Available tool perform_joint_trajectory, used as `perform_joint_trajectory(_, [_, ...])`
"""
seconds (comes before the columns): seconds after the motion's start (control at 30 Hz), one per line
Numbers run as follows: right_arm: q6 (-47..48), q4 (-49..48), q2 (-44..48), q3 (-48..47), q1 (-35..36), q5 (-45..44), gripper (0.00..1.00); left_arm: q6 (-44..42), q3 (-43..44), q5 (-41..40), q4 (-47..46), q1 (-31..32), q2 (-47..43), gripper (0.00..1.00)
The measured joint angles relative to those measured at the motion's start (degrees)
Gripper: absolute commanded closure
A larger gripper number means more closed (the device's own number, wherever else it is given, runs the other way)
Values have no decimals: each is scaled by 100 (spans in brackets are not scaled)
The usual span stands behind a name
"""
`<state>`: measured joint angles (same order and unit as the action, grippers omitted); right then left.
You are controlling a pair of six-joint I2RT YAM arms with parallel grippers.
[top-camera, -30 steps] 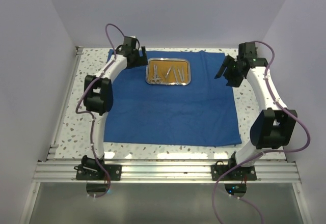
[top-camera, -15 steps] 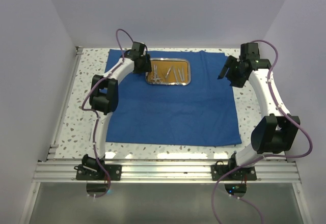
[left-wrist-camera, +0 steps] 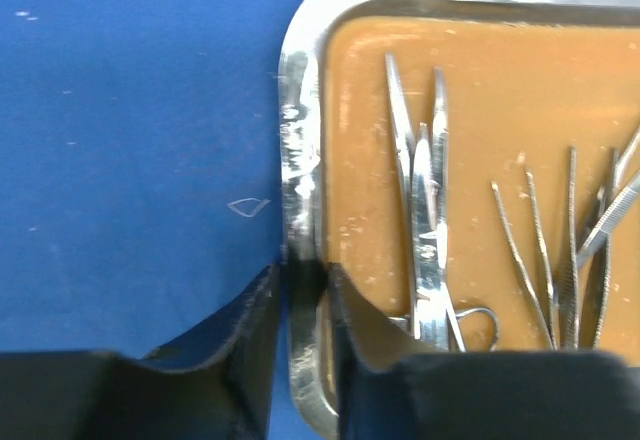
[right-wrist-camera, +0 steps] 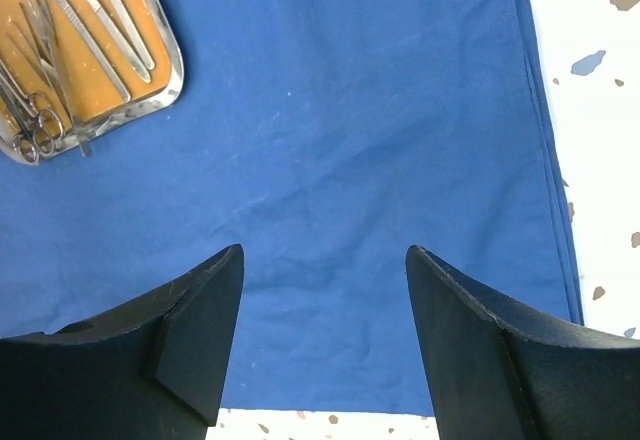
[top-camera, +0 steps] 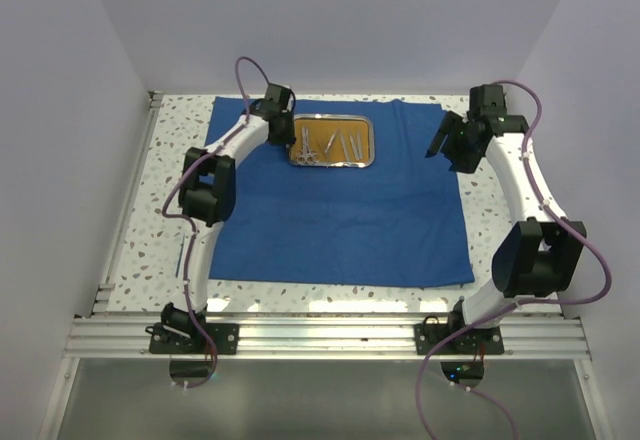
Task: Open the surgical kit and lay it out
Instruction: Move the container from the surgical kit.
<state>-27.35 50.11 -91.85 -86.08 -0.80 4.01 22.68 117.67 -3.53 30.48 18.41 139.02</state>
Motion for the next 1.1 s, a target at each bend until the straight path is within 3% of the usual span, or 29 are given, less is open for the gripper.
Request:
perform_joint_trajectory(0.03, [0, -2, -17, 2, 0, 2, 30, -17, 0, 2, -7, 20, 0, 89])
perform_joint_trajectory(0.1, [-2, -33, -46, 17, 0, 2, 30, -59, 13, -52, -9, 72, 0, 100])
perform_joint_trajectory(0.13, [-2, -61, -50, 52, 0, 0, 32, -68, 35, -81, 7, 85, 0, 100])
perform_joint_trajectory(0.27, [-2, -269, -210, 330, 0, 24, 54, -74, 63, -96, 39, 90, 0, 100])
perform_joint_trajectory(0.4, [2, -544, -988, 435, 0, -2, 58, -74, 63, -103, 44, 90, 0, 100])
perform_joint_trajectory(0.43, [2, -584, -1228, 435, 0, -26, 62, -74, 63, -107, 44, 90, 0, 100])
perform_joint_trajectory(0.47, [7, -627, -1467, 435, 0, -50, 75, -74, 63, -116, 44, 92, 0, 100])
perform_joint_trajectory(0.53, [4, -636, -1906, 374, 0, -111, 88, -74, 61, -125, 42, 94, 0, 100])
perform_joint_trajectory(0.57, [-24, -664, -2094, 323, 0, -146, 100, -74, 61, -129, 44, 96, 0, 100])
perform_joint_trajectory(0.8, [-96, -651, -2710, -181, 4, -313, 100, -74, 52, -216, 44, 118, -13, 100])
perform_joint_trajectory(1.1, [-133, -636, -2761, -214, 39, -518, 100, -83, -258, -367, 42, 48, -227, 100])
